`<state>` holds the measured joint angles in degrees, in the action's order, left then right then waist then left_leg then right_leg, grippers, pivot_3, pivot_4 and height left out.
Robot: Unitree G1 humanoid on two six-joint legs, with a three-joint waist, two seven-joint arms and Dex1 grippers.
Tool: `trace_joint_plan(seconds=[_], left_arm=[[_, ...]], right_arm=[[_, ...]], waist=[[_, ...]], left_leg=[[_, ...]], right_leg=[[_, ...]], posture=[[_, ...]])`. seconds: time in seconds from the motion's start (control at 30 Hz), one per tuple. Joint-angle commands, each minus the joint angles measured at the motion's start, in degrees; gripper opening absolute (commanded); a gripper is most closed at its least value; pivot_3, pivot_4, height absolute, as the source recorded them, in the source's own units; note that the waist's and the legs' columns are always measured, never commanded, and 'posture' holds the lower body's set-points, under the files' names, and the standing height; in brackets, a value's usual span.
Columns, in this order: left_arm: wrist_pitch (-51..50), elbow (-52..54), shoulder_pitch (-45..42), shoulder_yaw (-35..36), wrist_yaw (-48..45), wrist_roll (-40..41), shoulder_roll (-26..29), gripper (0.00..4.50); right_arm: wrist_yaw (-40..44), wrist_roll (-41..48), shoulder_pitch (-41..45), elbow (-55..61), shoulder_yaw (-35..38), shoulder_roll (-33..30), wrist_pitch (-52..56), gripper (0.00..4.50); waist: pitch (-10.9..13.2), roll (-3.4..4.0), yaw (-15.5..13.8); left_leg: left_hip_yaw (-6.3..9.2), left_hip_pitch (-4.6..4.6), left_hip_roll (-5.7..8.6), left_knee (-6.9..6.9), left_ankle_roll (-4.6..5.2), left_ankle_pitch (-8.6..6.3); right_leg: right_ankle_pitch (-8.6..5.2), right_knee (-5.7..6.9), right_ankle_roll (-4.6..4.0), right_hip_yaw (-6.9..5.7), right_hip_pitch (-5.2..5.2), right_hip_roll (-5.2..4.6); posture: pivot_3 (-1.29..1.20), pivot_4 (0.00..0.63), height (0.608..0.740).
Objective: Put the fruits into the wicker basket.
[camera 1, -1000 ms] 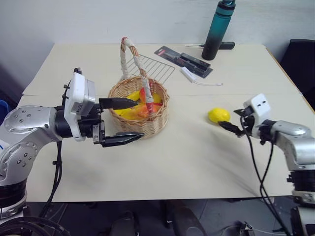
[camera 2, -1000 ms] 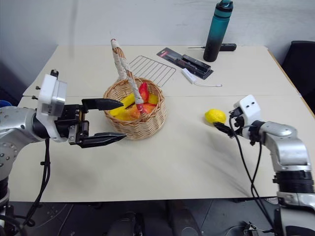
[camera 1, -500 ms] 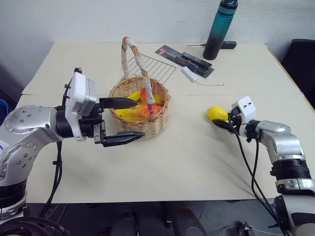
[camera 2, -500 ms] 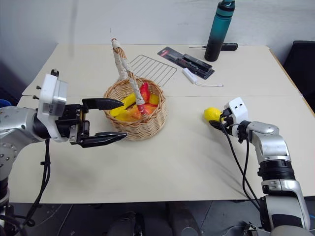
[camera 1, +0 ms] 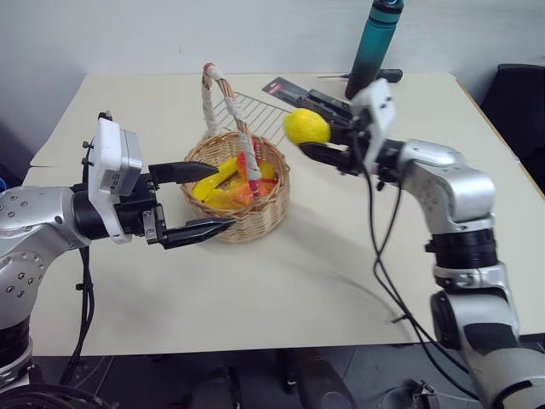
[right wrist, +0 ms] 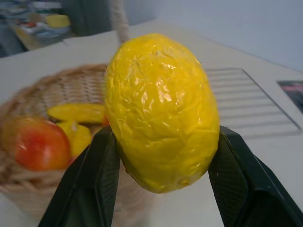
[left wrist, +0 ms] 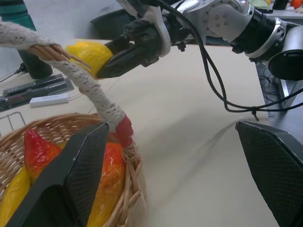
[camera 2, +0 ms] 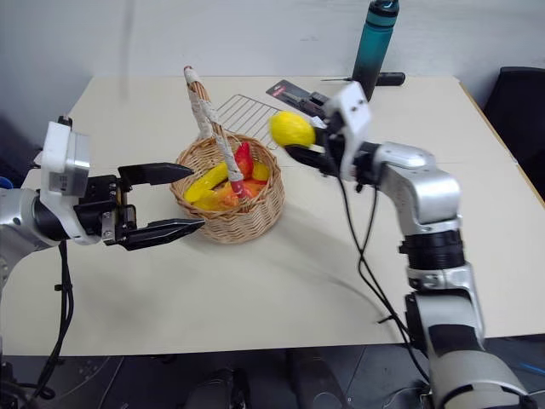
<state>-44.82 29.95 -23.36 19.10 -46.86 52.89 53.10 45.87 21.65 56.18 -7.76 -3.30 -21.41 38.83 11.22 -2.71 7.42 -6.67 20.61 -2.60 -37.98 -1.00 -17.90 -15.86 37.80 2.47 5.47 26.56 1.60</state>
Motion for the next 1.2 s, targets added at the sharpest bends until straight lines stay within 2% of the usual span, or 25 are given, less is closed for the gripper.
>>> trace_joint_plan(seconds=[0.03,0.07,0.2,0.27,0.4,0.53,0.67,0.8,1.07,1.2], left_arm=[[0.12,2.17,0.23,2.1,1.09,0.95,1.03,4.5],[0.04,2.38,0.29,2.22,1.32,1.03,1.01,4.5],[-0.11,3.87,1.73,3.13,2.63,1.45,0.52,4.5],[-0.33,4.63,2.69,3.82,3.4,2.22,0.34,4.5],[-0.36,5.46,4.06,4.75,4.16,3.17,0.38,4.5],[-0.11,4.71,3.67,4.39,4.06,3.38,0.67,4.5],[0.29,3.47,2.29,3.41,3.29,2.94,1.03,4.5],[0.48,2.56,0.52,1.89,2.42,2.41,1.13,4.5],[0.42,1.57,-0.68,1.46,1.41,2.37,1.82,4.5],[0.39,1.77,-0.5,1.65,1.59,2.5,1.87,4.5]], right_arm=[[2.28,-0.11,2.58,-1.47,-2.71,1.75,-0.51,2.19],[3.01,-0.46,2.75,-2.1,-3.52,1.96,-0.64,2.19],[3.88,-1.79,2.5,-4.09,-4.82,1.59,-1.68,3.52],[3.46,-1.22,2.92,-4.08,-2.66,0.79,-2.02,4.14],[3.15,0.17,2.22,-2.14,0.96,-2.27,-0.53,4.14],[5.72,4.14,-3.04,5.82,4.58,-8.08,3.71,4.14],[8.71,10.75,-8.77,15.78,5.05,-9.38,8.16,4.14],[6.5,13.42,-11.68,23.13,1.35,-5.92,10.33,4.14],[-3.01,9.38,-8.73,17.84,-3.63,4.39,10.03,4.14],[-4.79,7.4,-8.62,16.81,-5.5,6.18,8.91,3.24]], waist=[[0.0,0.0,-0.09],[0.0,0.0,-0.27],[0.0,0.0,-1.03],[0.0,0.0,-1.13],[0.0,0.0,-1.17],[-0.01,-0.01,-1.42],[-0.01,-0.01,-1.05],[0.0,0.0,-0.72],[-0.02,-0.03,-1.0],[-0.02,-0.03,-1.05]], left_leg=[[0.0,0.04,0.0,0.0,0.03,-0.02],[0.0,0.06,-0.01,0.0,0.05,-0.05],[0.09,0.33,0.0,-0.07,0.13,-0.09],[0.14,0.49,0.01,-0.13,0.13,-0.09],[0.17,0.51,0.0,-0.11,0.12,-0.1],[0.23,0.52,0.01,-0.11,0.12,-0.09],[0.21,0.48,0.0,-0.1,0.12,-0.1],[0.23,0.4,-0.03,-0.09,0.08,-0.07],[0.32,0.41,0.01,-0.13,0.04,0.12],[0.37,0.46,0.0,-0.12,0.03,0.11]], right_leg=[[0.0,-0.04,0.0,-0.05,0.02,-0.03],[0.0,-0.07,0.0,-0.09,0.02,-0.06],[0.0,-0.23,0.0,-0.25,0.11,-0.15],[0.0,-0.24,0.01,-0.29,0.23,-0.18],[0.0,-0.22,0.0,-0.33,0.27,-0.18],[0.0,-0.25,0.0,-0.36,0.25,-0.17],[0.0,-0.24,0.0,-0.33,0.23,-0.15],[0.01,-0.07,-0.01,-0.31,0.23,-0.07],[0.13,-0.05,-0.21,-0.34,0.22,-0.06],[0.13,-0.06,-0.21,-0.37,0.23,-0.07]], posture=[[0.0,0.15,0.74],[0.0,0.15,0.74],[0.0,0.15,0.74],[0.0,0.15,0.74],[0.0,0.15,0.74],[0.0,0.15,0.74],[0.0,0.15,0.74],[0.0,0.15,0.74],[0.0,0.15,0.74],[0.0,0.15,0.74]])
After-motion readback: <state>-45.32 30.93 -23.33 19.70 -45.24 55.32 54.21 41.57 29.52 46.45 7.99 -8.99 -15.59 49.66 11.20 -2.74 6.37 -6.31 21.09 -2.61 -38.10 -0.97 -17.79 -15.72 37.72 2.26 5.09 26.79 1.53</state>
